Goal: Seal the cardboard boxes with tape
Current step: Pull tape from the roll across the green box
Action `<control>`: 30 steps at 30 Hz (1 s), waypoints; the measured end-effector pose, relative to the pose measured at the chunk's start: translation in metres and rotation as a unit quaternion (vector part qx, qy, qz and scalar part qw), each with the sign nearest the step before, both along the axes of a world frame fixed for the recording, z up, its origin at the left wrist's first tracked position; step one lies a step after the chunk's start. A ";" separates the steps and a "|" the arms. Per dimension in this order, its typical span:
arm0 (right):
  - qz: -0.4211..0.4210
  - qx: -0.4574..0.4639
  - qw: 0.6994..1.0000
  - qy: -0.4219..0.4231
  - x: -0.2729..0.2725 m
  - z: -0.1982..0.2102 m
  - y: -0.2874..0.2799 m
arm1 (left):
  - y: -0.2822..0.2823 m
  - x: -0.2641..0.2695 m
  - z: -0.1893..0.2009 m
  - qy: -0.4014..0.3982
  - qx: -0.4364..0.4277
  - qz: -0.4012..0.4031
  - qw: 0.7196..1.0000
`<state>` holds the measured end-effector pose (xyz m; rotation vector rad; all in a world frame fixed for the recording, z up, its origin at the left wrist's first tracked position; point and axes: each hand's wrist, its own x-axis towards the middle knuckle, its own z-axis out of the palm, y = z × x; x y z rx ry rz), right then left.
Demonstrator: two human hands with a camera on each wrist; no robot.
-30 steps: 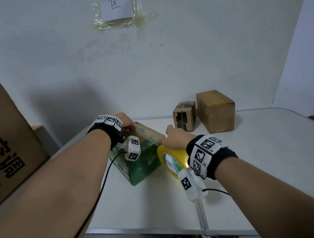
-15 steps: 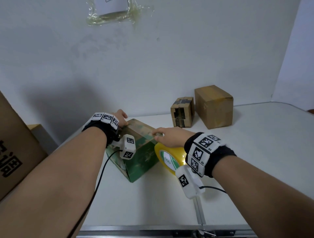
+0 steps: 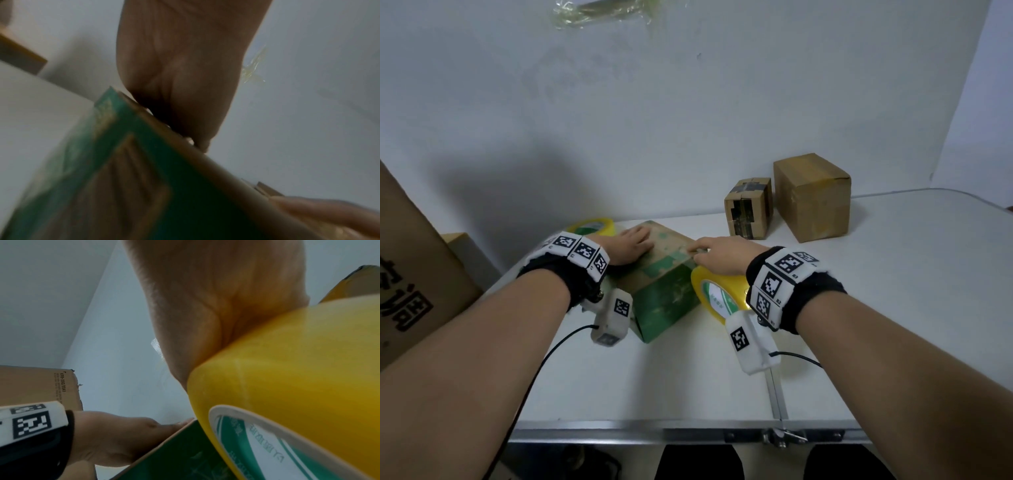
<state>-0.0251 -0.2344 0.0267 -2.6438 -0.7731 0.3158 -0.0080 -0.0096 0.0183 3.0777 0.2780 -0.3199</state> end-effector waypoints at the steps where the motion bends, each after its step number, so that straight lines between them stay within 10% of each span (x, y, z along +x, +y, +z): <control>1: 0.000 0.000 1.000 -0.002 0.000 -0.001 0.000 | 0.000 -0.002 -0.003 0.002 0.037 -0.007 0.999; 30: -0.072 0.055 0.996 0.016 0.000 -0.010 0.004 | -0.053 -0.065 0.003 -0.031 0.023 -0.118 0.992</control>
